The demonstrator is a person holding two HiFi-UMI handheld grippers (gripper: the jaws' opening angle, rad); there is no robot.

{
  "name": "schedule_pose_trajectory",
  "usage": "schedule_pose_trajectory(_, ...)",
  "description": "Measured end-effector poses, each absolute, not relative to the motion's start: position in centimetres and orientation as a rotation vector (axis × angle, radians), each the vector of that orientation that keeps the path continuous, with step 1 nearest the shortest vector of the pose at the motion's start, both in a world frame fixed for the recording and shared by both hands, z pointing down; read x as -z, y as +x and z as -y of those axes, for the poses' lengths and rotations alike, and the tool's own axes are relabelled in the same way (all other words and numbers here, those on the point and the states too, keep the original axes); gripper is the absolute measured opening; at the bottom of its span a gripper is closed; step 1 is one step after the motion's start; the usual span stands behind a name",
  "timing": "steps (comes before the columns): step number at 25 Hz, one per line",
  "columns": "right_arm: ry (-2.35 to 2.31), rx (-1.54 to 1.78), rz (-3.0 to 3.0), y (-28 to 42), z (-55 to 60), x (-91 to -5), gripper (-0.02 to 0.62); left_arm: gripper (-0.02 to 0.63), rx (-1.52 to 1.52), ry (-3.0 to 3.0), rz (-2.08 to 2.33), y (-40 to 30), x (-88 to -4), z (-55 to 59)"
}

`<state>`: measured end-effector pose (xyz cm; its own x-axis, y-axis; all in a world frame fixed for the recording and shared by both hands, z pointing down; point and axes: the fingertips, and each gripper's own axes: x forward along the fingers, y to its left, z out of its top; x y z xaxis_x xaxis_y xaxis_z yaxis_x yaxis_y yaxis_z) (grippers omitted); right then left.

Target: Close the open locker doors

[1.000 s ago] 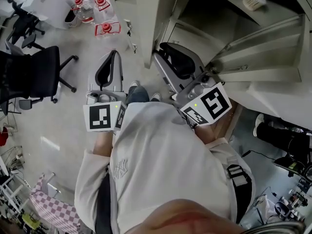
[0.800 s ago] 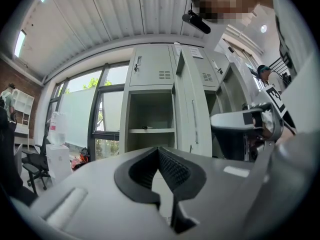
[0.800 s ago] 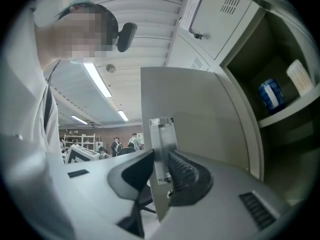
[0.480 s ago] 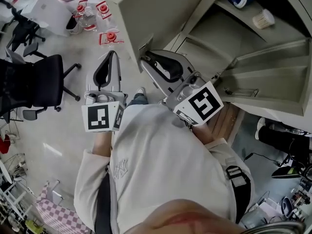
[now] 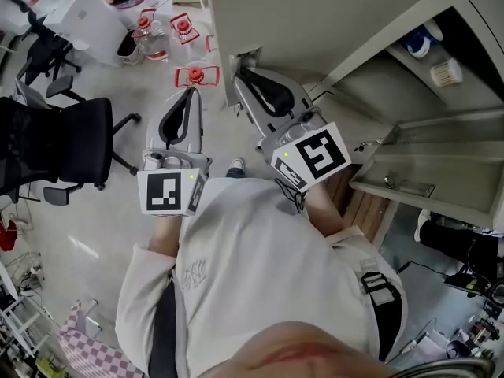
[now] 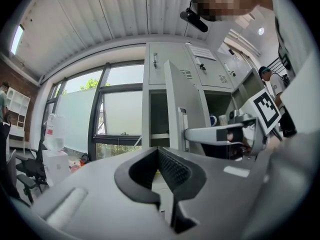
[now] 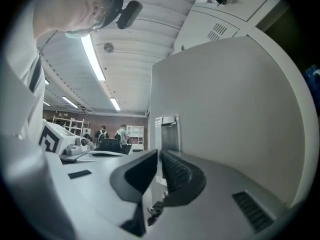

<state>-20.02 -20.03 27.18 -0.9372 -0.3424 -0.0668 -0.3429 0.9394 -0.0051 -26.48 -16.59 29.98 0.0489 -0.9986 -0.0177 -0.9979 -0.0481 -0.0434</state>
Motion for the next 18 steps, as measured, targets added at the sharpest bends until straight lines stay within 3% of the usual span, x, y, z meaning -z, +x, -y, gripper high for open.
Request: schedule_pose_trajectory(18, -0.913, -0.070, -2.974, -25.2, 31.3, -27.2, 0.025, 0.002, -0.041, -2.341, -2.096, -29.8, -30.5, 18.9)
